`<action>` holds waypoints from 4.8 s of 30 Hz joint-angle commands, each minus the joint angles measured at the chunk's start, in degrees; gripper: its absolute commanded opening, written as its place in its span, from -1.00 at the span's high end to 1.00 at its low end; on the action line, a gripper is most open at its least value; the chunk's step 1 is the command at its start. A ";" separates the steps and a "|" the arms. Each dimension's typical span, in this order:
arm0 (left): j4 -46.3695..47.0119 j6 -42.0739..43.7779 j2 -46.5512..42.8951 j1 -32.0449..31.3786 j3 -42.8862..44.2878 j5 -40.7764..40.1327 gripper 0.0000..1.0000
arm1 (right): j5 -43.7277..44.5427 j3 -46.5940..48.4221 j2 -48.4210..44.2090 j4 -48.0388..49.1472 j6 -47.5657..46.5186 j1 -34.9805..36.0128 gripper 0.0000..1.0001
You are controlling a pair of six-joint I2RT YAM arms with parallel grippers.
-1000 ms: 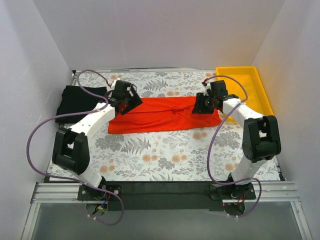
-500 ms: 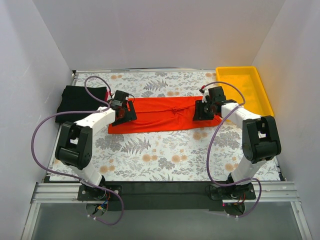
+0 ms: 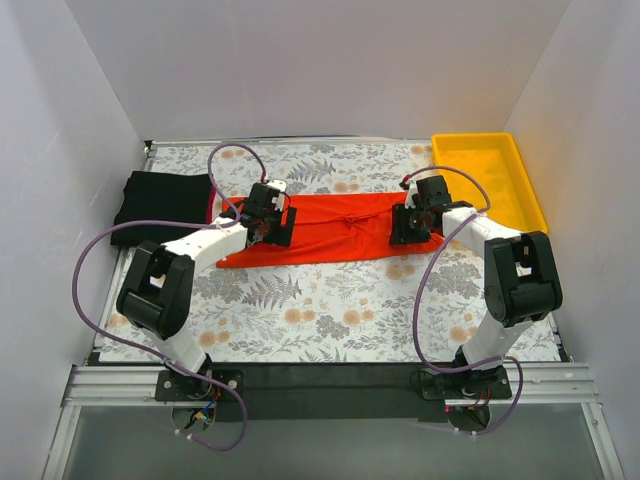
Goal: Fold and stack the t-shirts
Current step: Fold the tshirt
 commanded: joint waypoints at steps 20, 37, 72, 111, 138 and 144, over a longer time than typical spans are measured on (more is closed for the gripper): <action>3.43 13.67 6.60 -3.79 3.84 12.35 0.10 | 0.04 -1.49 0.75 0.58 0.53 0.06 0.10; 2.90 16.75 9.06 -4.32 8.06 9.21 0.91 | 1.45 -2.81 2.77 0.58 1.32 0.06 0.11; 0.97 -0.88 4.26 -3.27 11.76 -10.29 -0.28 | 2.33 -2.99 -1.10 0.15 4.05 -1.52 0.11; -14.15 -32.91 5.11 19.06 7.63 -8.55 0.11 | 2.42 -4.66 -0.48 1.02 2.73 -1.52 0.11; -16.08 -30.71 9.95 20.11 13.52 -14.53 1.00 | 4.61 -7.12 -1.10 1.02 4.22 -3.45 0.12; -16.17 -31.24 5.40 19.94 12.47 -7.94 0.52 | 2.68 -5.89 -2.85 1.02 4.31 -3.45 0.12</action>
